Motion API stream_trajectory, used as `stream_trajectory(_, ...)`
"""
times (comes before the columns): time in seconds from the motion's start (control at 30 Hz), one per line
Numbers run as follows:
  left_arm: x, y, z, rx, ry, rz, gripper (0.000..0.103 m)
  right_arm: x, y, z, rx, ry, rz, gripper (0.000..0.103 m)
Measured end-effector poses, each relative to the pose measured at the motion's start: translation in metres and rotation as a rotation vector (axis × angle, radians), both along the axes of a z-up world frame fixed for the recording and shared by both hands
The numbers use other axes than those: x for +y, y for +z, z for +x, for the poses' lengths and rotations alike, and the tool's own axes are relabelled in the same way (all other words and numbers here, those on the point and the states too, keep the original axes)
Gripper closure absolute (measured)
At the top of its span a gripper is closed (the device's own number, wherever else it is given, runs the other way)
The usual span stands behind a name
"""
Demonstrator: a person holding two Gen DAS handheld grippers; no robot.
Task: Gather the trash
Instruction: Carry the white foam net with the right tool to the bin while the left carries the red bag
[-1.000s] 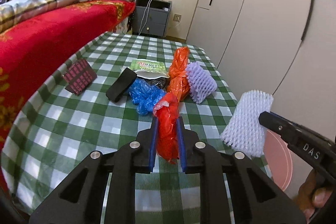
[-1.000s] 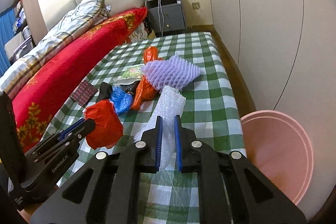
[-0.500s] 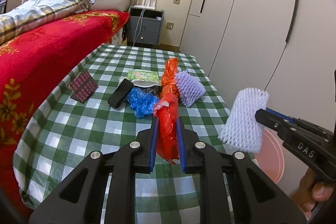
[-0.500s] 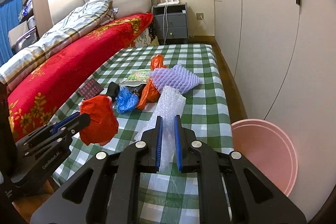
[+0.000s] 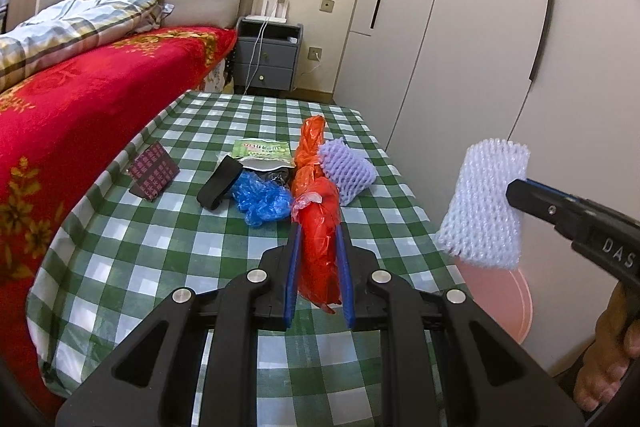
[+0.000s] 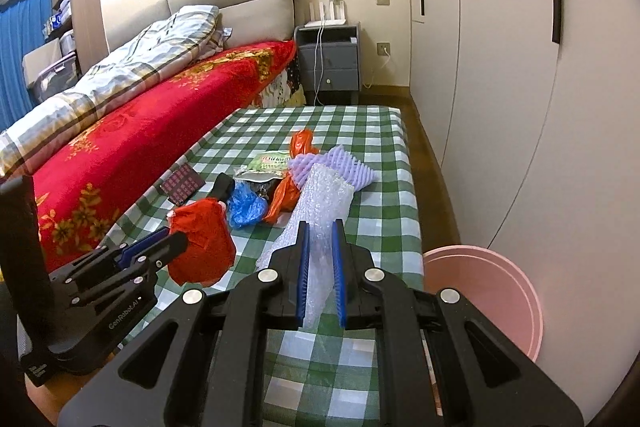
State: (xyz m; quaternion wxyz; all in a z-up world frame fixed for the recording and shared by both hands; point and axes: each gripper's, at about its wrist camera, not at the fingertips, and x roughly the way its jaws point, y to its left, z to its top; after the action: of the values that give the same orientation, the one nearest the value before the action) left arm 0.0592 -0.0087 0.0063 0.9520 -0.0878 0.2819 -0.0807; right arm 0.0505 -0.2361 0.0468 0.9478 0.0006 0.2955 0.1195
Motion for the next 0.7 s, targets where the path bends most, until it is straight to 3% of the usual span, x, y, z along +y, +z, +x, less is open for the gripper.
stream_trajectory(0.7, -0.025, -0.002, 0.004, -0.001, -0.054, 0.013, 0.086, -0.048, 0.032, -0.017, -0.027, 0.024, -0.068, 0.091)
